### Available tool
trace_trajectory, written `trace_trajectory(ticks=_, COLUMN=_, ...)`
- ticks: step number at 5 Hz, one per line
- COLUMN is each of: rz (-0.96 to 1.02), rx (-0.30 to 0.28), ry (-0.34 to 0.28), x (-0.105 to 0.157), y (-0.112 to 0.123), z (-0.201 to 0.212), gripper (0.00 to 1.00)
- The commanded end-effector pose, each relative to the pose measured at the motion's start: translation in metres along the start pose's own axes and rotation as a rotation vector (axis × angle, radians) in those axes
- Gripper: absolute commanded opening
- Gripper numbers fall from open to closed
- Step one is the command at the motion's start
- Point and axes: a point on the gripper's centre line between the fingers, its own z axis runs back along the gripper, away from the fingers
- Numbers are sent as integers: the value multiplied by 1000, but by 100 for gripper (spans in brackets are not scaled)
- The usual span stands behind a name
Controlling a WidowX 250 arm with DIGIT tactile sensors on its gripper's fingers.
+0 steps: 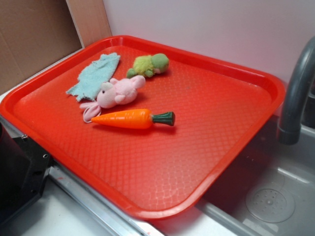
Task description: Grab the green animal.
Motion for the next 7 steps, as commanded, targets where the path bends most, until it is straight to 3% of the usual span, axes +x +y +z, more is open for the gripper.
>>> trace_trajectory(ticks=1, rz=0, rx=0, ry=0, x=0, y=0, z=0, gripper=100)
trace_trajectory(ticks=3, rz=-76, rx=85, ry=-82, x=31, y=2, z=-30, gripper=100)
trace_trajectory(ticks=4, rz=-167, rx=88, ry=-148, x=57, y=9, z=-50, gripper=100)
trace_trajectory(ticks=7, rz=-201, rx=164, ry=-171, x=120, y=35, z=-110, gripper=100)
